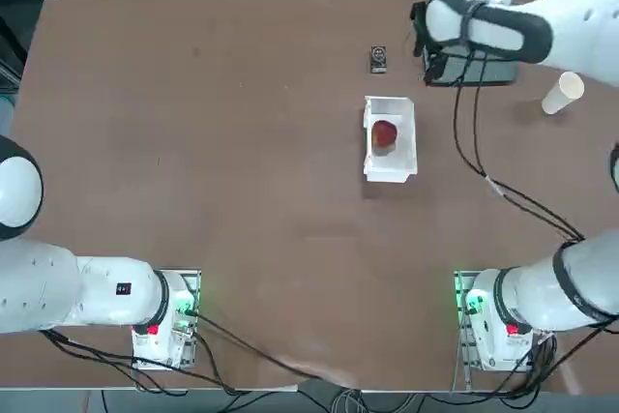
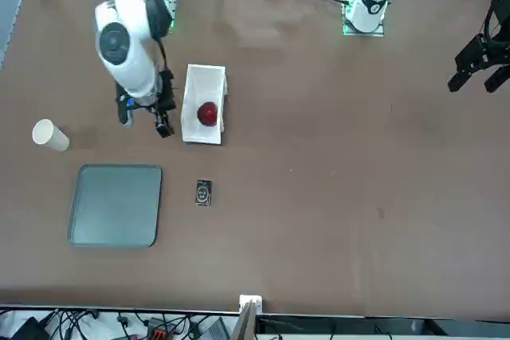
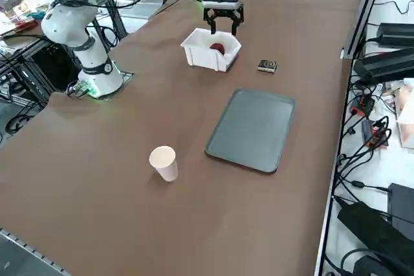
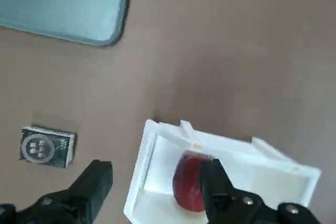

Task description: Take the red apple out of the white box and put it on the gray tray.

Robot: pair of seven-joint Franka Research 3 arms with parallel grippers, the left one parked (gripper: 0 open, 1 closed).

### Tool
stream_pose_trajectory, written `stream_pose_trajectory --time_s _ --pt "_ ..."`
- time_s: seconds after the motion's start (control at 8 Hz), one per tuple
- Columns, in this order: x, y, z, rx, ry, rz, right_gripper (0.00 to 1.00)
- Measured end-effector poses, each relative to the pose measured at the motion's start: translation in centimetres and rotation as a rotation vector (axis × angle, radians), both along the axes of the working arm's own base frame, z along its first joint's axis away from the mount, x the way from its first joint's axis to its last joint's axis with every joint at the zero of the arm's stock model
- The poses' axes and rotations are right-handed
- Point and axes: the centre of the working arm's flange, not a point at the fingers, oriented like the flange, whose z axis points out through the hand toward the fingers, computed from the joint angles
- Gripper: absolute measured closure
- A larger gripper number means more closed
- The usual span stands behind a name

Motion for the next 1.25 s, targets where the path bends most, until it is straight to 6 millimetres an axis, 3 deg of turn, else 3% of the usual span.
stream_pose_trajectory --time_s 0.38,0.75,1.25 --pt "-1.3 2.9 -5.5 0.009 0.005 -0.175 0.0" --pt "-3.0 5.8 -6.7 0.007 0.011 -0.214 0.0" --pt "-6.2 6.0 -10.1 -0.005 0.024 -0.09 0.0"
